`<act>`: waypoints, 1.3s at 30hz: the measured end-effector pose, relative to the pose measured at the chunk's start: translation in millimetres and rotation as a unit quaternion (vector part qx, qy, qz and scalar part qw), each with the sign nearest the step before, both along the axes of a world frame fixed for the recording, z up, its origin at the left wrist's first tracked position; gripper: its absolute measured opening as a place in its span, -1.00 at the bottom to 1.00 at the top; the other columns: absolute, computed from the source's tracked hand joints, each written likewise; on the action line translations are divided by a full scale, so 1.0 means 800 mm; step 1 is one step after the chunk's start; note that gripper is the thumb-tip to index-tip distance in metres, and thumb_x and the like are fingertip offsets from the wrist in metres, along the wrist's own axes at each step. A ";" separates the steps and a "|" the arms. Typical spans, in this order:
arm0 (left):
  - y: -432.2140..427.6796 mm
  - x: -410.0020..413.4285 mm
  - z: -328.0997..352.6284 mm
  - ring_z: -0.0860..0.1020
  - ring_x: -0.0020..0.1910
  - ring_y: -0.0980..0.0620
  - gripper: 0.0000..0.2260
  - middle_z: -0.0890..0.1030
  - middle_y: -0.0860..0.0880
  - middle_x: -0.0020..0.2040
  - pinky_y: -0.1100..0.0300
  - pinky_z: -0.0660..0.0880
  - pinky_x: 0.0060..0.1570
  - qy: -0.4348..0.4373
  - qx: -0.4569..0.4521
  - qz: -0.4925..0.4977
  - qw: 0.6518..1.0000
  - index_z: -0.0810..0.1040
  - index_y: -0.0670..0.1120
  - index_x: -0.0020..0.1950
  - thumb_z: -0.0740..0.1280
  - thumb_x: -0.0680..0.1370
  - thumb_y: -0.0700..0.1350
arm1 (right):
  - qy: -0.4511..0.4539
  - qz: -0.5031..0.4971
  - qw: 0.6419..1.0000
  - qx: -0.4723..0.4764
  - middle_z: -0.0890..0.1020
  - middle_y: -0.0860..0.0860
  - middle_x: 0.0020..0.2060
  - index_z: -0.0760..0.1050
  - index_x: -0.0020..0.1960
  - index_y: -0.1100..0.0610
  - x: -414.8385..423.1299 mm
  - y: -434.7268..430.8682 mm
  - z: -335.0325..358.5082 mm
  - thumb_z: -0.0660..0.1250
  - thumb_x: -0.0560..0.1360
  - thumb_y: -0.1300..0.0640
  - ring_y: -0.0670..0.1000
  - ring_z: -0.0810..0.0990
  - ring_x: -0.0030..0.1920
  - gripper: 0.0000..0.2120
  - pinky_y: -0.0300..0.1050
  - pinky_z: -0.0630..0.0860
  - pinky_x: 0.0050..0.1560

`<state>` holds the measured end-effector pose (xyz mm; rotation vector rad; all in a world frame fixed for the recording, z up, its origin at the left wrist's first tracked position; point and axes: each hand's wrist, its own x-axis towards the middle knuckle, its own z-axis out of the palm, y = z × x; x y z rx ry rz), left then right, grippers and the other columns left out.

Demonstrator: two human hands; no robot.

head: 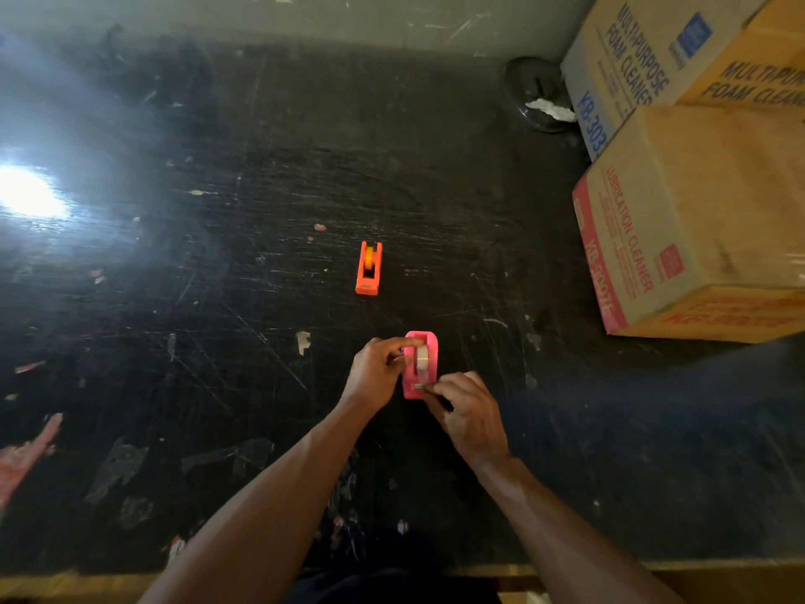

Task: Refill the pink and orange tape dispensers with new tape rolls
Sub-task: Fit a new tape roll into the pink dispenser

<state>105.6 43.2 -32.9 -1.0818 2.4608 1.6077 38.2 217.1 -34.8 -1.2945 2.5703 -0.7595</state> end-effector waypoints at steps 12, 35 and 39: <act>0.000 -0.003 -0.002 0.58 0.00 0.12 -0.63 0.54 0.01 0.13 0.37 0.49 -0.10 -0.006 -0.003 -0.003 1.000 0.59 0.11 0.36 0.34 0.63 -0.24 | 0.054 0.033 0.997 0.042 0.68 -0.02 -0.03 0.68 0.03 0.09 0.009 0.012 -0.001 0.47 0.52 0.17 0.00 0.60 -0.03 -0.91 -0.17 0.58 -0.07; -0.024 0.008 0.003 0.62 0.04 0.14 -0.64 0.64 0.01 0.10 0.27 0.55 0.05 0.010 -0.072 0.131 0.989 0.50 0.03 0.43 0.35 0.63 -0.14 | -0.221 -0.264 0.939 -0.005 0.44 0.04 0.46 0.26 0.59 0.09 0.067 -0.035 0.012 0.53 0.49 -0.04 -0.01 0.44 0.45 -0.21 -0.25 0.38 0.33; -0.048 0.011 -0.001 0.55 0.27 0.00 -0.60 0.53 -0.07 0.33 0.05 0.54 0.28 -0.031 -0.125 0.164 0.978 0.46 0.00 0.49 0.35 0.64 -0.11 | -0.228 -0.308 0.924 -0.004 0.45 0.06 0.43 0.29 0.56 0.11 0.065 -0.051 0.003 0.56 0.46 -0.04 0.03 0.47 0.43 -0.21 -0.12 0.49 0.36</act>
